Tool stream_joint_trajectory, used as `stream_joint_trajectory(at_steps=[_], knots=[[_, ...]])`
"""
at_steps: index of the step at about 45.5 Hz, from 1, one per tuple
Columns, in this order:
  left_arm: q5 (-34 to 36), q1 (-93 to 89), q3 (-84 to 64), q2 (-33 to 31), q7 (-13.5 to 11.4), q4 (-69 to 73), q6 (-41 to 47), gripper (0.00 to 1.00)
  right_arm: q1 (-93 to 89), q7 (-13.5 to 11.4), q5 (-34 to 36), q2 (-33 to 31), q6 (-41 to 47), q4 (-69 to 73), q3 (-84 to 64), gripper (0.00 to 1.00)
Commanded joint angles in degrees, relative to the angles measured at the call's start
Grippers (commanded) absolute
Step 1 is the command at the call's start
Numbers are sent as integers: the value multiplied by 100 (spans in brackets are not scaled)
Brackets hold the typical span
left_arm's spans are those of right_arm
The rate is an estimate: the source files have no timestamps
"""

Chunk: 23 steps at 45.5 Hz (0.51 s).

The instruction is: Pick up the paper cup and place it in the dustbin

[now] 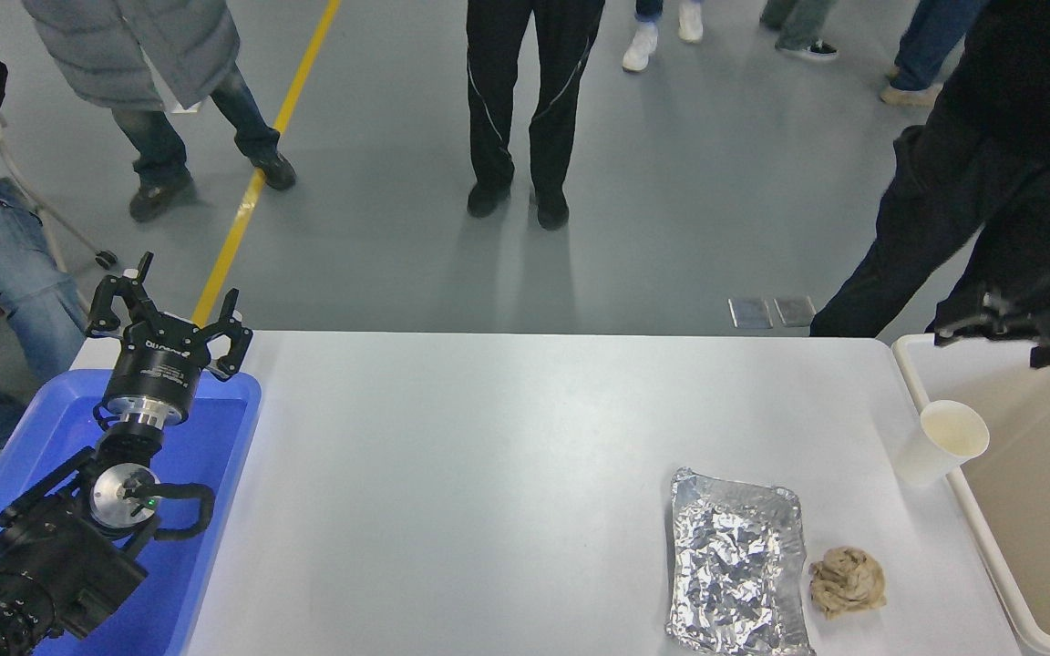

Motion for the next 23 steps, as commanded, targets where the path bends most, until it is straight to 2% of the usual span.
stream_joint_trajectory(at_steps=[1,15,19,23], knots=[[2,0,0,-4,5,-8,0,98,-1334,-173,38,-19,-112,-810,810,99],[2,0,-9,-4,-3,-8,-18,98,-2073,-226,73,-1,-226,-1548,1197,98],[2,0,-9,-4,-3,-8,-18,98,-2205,-401,73,-10,-375,-1601,1320,97],[2,0,-9,-4,-3,1,-18,98,-2284,-718,73,-1,-472,-1680,1356,94]])
